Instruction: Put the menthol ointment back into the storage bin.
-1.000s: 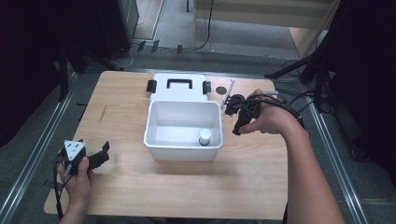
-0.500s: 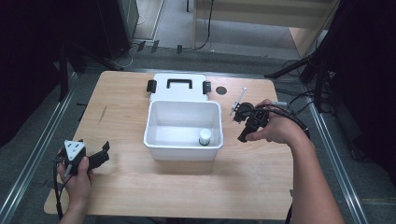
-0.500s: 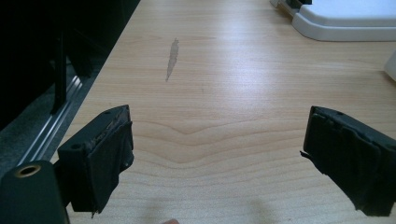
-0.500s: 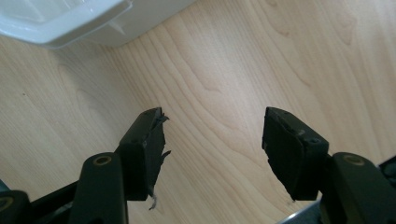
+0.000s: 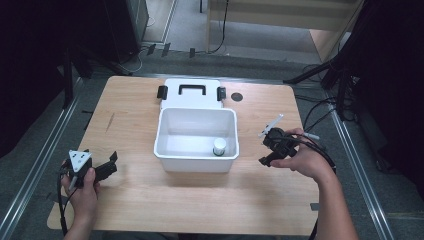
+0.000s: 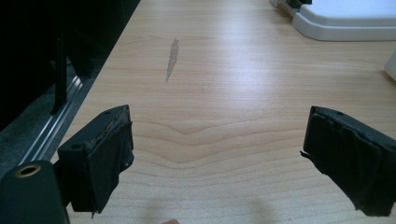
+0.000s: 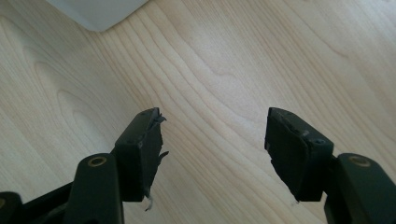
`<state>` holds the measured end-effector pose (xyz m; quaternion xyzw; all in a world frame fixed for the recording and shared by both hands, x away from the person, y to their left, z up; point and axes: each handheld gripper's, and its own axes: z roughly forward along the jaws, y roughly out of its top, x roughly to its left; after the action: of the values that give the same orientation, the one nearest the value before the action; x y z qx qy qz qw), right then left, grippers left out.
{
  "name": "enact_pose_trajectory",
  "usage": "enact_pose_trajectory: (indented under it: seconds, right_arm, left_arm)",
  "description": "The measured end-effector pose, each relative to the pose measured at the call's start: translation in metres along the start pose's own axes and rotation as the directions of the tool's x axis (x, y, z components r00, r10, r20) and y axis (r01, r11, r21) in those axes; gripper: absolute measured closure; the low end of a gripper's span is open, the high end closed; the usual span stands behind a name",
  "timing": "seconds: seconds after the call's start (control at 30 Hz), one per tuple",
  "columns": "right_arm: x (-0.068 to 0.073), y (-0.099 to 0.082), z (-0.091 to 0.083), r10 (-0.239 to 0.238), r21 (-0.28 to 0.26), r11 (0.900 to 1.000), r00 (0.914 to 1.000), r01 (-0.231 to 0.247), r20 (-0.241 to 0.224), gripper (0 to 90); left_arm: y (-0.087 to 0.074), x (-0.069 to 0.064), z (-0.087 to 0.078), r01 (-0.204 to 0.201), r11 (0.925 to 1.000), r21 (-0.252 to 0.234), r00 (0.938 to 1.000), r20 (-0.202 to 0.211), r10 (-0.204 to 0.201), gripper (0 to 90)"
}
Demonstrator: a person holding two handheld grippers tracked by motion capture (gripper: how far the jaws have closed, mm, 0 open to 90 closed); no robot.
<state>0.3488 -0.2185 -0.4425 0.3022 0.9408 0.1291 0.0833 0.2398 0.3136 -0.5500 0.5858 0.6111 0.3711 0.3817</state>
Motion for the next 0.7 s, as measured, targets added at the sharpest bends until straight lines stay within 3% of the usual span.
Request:
enact_pose_trajectory:
  seconds: [0.17, 0.3, 0.53, 0.7]
  right_arm:
    - [0.001, -0.02, 0.009, 0.023, -0.081, 0.9965, 0.9997, -0.023, 0.001, 35.8]
    - [0.001, -0.035, 0.016, 0.062, -0.158, 0.9856, 0.998, -0.06, 0.009, 35.3]
    - [0.0, -0.057, 0.027, 0.134, -0.281, 0.9514, 0.9909, -0.125, 0.014, 33.7]
    - [0.0, -0.072, 0.034, 0.186, -0.375, 0.91, 0.9825, -0.177, -0.013, 32.2]
  left_arm:
    - [0.0, 0.0, 0.0, -0.001, 1.0, 0.001, 1.0, 0.0, 0.001, 9.1]
    - [0.0, 0.0, 0.0, 0.0, 1.0, 0.0, 1.0, 0.0, 0.0, 9.1]
    - [0.0, 0.0, 0.0, 0.002, 1.0, -0.001, 1.0, 0.001, -0.002, 9.1]
    - [0.0, 0.0, 0.0, 0.002, 1.0, 0.0, 1.0, 0.0, -0.002, 9.1]
